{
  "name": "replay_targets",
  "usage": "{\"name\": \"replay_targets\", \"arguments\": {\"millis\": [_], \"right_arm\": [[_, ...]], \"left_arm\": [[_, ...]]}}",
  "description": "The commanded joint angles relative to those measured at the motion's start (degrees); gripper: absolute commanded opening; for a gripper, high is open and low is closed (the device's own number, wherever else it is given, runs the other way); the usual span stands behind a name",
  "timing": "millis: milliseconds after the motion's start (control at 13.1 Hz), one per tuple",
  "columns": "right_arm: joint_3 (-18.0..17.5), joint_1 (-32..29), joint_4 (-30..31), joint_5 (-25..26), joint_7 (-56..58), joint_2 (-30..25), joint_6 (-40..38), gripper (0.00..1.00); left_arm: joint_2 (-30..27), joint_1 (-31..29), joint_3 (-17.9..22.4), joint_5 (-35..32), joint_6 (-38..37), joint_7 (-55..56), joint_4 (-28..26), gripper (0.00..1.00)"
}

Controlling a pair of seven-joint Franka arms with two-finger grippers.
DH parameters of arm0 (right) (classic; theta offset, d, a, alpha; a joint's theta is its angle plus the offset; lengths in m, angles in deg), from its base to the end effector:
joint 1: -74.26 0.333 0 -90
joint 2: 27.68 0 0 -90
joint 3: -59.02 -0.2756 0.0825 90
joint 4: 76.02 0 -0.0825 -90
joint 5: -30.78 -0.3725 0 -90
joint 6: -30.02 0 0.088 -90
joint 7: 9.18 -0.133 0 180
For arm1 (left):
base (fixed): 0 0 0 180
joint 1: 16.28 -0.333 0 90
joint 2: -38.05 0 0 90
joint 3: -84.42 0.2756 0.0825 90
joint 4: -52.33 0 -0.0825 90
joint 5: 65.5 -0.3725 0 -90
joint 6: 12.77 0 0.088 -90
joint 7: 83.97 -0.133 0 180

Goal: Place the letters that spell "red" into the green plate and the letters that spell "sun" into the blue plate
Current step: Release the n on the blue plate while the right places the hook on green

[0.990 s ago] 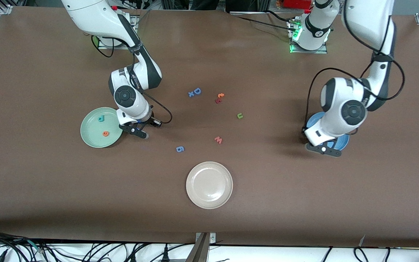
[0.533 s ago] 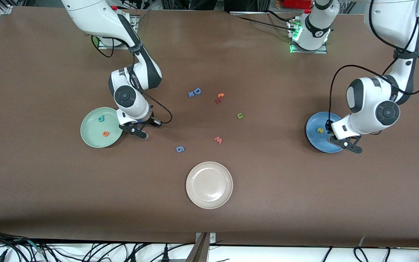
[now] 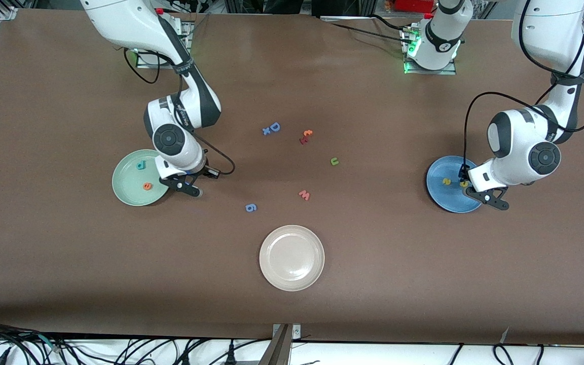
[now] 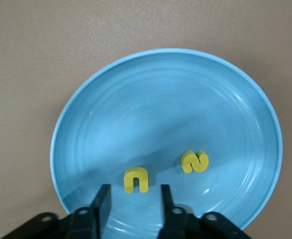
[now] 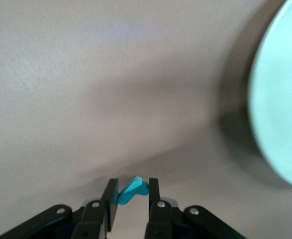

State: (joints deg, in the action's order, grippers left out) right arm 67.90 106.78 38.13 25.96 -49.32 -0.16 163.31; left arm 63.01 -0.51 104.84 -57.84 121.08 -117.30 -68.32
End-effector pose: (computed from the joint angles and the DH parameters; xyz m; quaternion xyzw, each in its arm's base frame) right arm 0.5175 0.2268 0.1569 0.9834 -0.1676 -0.0548 0.0432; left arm 0.5316 0.0488 0.1535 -0.9743 0.2061 0.0911 0.0014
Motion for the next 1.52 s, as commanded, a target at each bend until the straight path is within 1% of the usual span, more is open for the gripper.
{"name": "replay_targets", "arguments": {"millis": [0, 152, 228, 381, 533, 609, 685, 761, 838, 914, 990, 1066, 1218, 1294, 1447], "right_arm": [[4.0, -0.1, -0.7, 0.7, 9.1, -2.4, -4.0, 0.02], [8.1, -0.1, -0.7, 0.7, 17.4, -2.7, -7.2, 0.02], [10.3, -0.1, -0.5, 0.7, 21.2, -3.0, -7.9, 0.03], [13.2, -0.3, -0.1, 0.3, 26.7, -3.1, -9.7, 0.03], [13.6, -1.7, 1.2, 0.3, 28.5, -2.2, -9.1, 0.03], [13.6, -1.8, 1.3, 0.1, 29.7, -0.5, -8.8, 0.03], [13.4, -1.8, 1.3, -0.2, 29.8, 1.2, -8.5, 0.05], [13.4, -1.9, 1.2, -0.2, 29.8, 1.5, -8.5, 0.16], [13.4, -1.9, 1.2, -0.2, 29.6, 1.8, -8.6, 0.63], [13.4, -1.9, 0.9, -0.3, 29.5, 1.7, -9.0, 0.94], [13.4, -1.9, 0.7, -0.3, 29.5, 1.4, -9.3, 1.00], [13.4, -1.8, 0.5, -0.3, 29.4, 0.9, -9.8, 1.00], [13.4, -1.8, -1.5, -0.2, 29.4, -0.1, -12.4, 1.00], [13.4, -1.8, -3.8, -0.3, 29.5, -0.4, -15.1, 1.00], [13.4, -1.8, -10.7, -0.3, 29.5, -0.6, -23.9, 1.00]], "left_arm": [[-1.7, -0.2, -0.4, 1.7, -0.2, -1.7, 0.1, 1.00], [-3.7, 1.2, -1.2, 1.9, -1.0, -0.3, 0.2, 1.00], [-4.9, 2.8, -1.9, 1.9, -2.1, 3.3, 0.4, 1.00], [-7.3, 6.8, -3.5, 1.8, -3.4, 15.0, 0.2, 1.00], [-8.3, 10.7, -4.2, 1.8, -7.0, 23.8, 0.5, 1.00], [-8.6, 13.3, -4.2, 1.8, -7.0, 27.2, 0.5, 1.00], [-8.5, 16.6, -4.7, 1.8, -7.0, 33.7, 0.6, 1.00], [-8.3, 18.3, -6.2, 1.8, -6.9, 39.3, 1.1, 1.00], [-8.0, 19.4, -7.6, 1.7, -6.9, 44.1, 1.4, 1.00], [-7.9, 21.0, -8.2, 1.7, -6.7, 47.8, 1.5, 1.00], [-7.7, 22.5, -8.4, 1.7, -6.6, 50.7, 2.0, 1.00], [-7.2, 23.9, -8.5, 1.7, -6.6, 52.9, 2.3, 1.00], [-6.8, 24.8, -10.7, 0.9, -6.4, 52.8, 2.6, 1.00], [-6.3, 25.5, -11.7, 1.0, -6.1, 53.6, 3.3, 1.00], [-4.2, 26.6, -13.5, 1.0, -6.1, 61.7, 5.6, 1.00]]}}
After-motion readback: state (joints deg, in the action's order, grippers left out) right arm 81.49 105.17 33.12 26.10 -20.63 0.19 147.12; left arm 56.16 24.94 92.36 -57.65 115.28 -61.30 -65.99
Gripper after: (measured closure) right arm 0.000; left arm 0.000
